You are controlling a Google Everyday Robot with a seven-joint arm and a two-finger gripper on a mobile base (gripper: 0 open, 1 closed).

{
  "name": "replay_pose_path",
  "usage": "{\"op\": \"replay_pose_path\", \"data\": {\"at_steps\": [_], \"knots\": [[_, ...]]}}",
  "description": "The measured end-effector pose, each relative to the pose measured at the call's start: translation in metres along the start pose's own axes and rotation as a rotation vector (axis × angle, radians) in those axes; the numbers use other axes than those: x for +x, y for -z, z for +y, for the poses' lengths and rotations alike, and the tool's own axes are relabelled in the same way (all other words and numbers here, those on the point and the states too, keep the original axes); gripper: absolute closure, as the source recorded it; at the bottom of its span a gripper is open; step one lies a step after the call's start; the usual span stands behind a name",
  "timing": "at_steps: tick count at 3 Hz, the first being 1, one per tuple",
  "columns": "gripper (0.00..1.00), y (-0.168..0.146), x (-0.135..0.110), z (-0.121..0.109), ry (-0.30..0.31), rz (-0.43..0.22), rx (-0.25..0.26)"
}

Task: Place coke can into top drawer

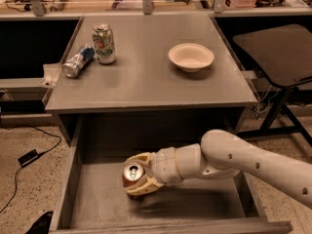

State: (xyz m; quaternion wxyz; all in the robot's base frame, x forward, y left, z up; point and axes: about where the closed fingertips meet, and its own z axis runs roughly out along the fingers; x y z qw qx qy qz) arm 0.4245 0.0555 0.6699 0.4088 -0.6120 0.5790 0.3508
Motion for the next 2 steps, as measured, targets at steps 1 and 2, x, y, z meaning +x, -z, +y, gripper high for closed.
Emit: {"op": "replay_pose_path", "data": {"at_steps": [1,2], "knots": [[0.0,0.0,0.0,0.0,0.0,0.0,0.0],[0.0,0.0,0.0,0.0,0.0,0.0,0.0]]}}
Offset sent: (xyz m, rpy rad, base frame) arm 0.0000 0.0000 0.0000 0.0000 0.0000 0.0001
